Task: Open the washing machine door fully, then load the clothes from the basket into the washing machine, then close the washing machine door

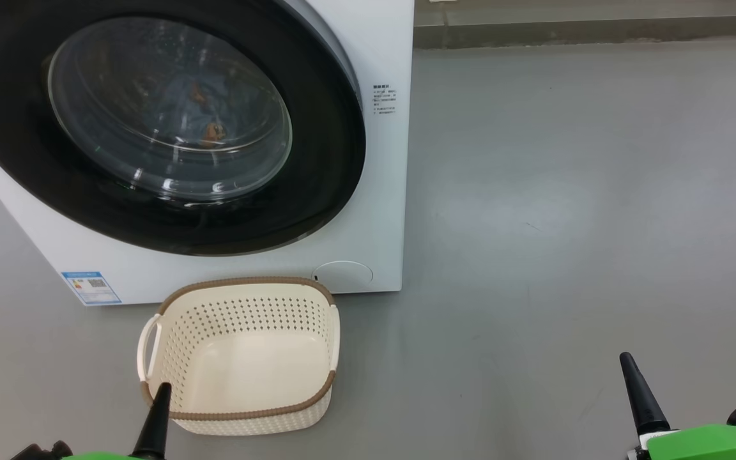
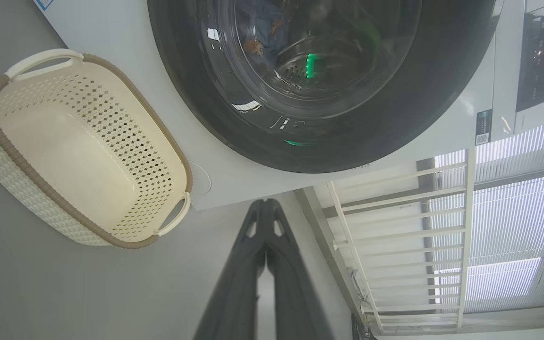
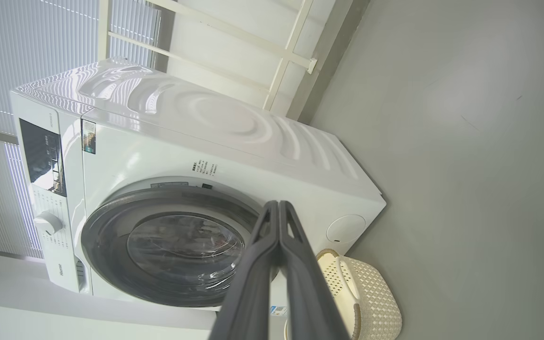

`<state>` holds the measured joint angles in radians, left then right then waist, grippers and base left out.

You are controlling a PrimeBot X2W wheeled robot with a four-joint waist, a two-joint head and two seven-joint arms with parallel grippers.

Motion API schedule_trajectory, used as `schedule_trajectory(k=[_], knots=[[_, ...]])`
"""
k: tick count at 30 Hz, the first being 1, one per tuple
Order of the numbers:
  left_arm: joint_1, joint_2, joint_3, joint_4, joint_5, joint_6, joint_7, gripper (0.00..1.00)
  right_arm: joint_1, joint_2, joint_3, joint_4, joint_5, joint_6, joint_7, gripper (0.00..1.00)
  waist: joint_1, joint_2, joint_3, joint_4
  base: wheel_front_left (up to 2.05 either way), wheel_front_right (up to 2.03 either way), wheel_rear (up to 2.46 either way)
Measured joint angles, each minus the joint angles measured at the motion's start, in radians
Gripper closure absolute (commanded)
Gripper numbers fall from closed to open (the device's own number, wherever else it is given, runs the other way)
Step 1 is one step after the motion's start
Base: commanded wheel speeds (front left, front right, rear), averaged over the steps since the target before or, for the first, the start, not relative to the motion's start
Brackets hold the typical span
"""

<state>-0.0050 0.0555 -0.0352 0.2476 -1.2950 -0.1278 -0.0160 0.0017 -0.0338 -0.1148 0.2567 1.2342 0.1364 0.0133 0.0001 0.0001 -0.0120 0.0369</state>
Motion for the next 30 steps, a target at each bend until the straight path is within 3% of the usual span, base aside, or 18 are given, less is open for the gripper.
schedule_trajectory(k=[30], knots=[[-0.045, 0.000, 0.072, 0.013, -0.309, 0.000, 0.088, 1.00, -0.051, -0.003, -0.021, 0.012, 0.338, -0.007, 0.087, 1.00, 0.0000, 0.0000, 0.014, -0.035, 0.00, 0.00, 0.00]])
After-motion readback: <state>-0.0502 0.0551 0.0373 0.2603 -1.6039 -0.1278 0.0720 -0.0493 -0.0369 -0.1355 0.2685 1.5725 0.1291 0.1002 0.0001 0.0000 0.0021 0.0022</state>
